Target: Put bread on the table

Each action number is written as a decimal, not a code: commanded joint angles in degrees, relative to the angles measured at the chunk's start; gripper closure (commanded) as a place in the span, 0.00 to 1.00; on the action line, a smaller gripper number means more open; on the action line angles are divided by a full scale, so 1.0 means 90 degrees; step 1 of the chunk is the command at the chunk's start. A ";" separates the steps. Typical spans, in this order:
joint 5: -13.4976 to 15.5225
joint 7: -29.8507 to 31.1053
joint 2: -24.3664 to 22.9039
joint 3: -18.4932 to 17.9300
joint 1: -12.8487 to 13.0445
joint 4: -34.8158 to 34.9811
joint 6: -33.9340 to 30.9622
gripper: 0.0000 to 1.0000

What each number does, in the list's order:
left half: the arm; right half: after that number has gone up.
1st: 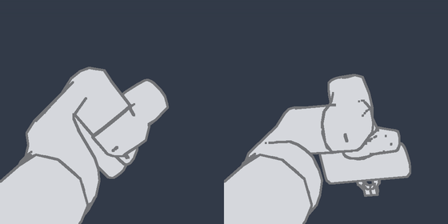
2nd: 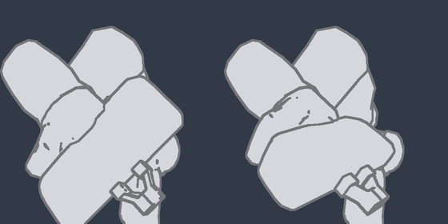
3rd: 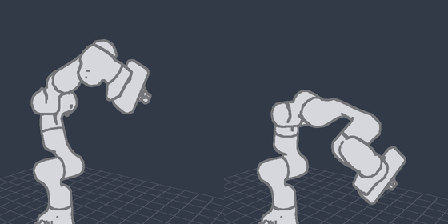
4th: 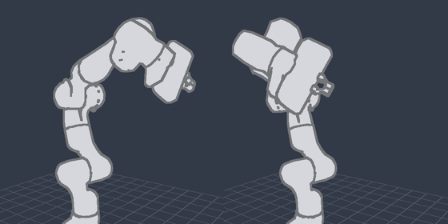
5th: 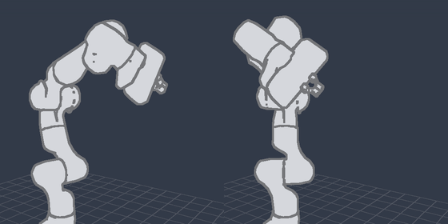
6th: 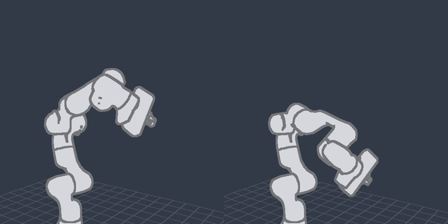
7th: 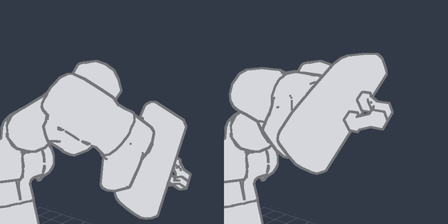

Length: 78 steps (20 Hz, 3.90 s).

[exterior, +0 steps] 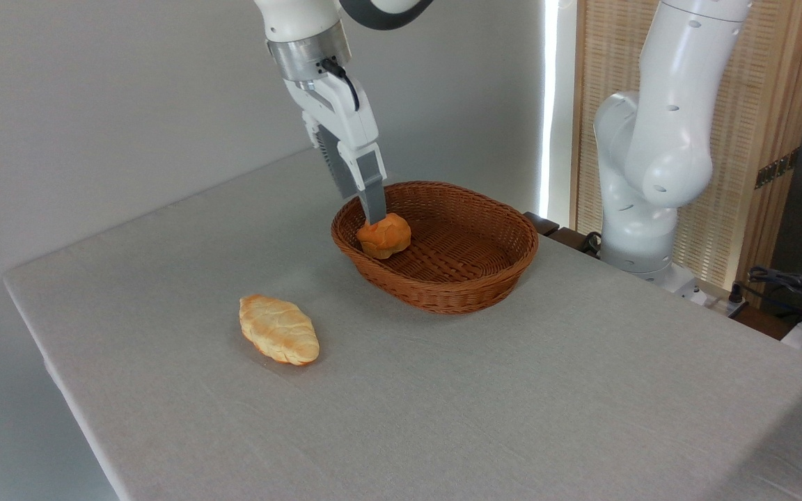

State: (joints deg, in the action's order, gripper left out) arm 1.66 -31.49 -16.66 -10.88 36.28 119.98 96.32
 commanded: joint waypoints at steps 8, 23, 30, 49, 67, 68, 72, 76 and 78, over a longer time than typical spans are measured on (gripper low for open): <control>0.0021 -0.0358 -0.0229 -0.0070 0.1124 0.0790 0.0059 0.00; -0.0009 -0.0358 0.0767 0.0203 0.1134 0.0790 0.0781 0.00; -0.0057 -0.0368 0.0875 0.0203 0.1125 0.0790 0.0870 0.09; -0.0184 -0.0358 0.0418 0.0174 0.1105 0.0722 0.0568 0.60; -0.0389 -0.0319 0.0874 -0.1465 0.1046 -0.0586 0.1825 0.53; -0.0399 -0.0319 0.0952 -0.1563 0.1046 -0.0596 0.1952 0.53; -0.0409 -0.0329 0.1362 -0.1642 0.1046 -0.0586 0.2490 0.39; -0.0390 -0.0280 0.1723 -0.1749 0.1046 -0.0596 0.2783 0.00; -0.0360 -0.0280 0.1802 -0.1750 0.1046 -0.0596 0.2803 0.00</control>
State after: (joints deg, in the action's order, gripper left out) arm -1.33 -33.68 -2.33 -25.71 45.32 115.85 120.61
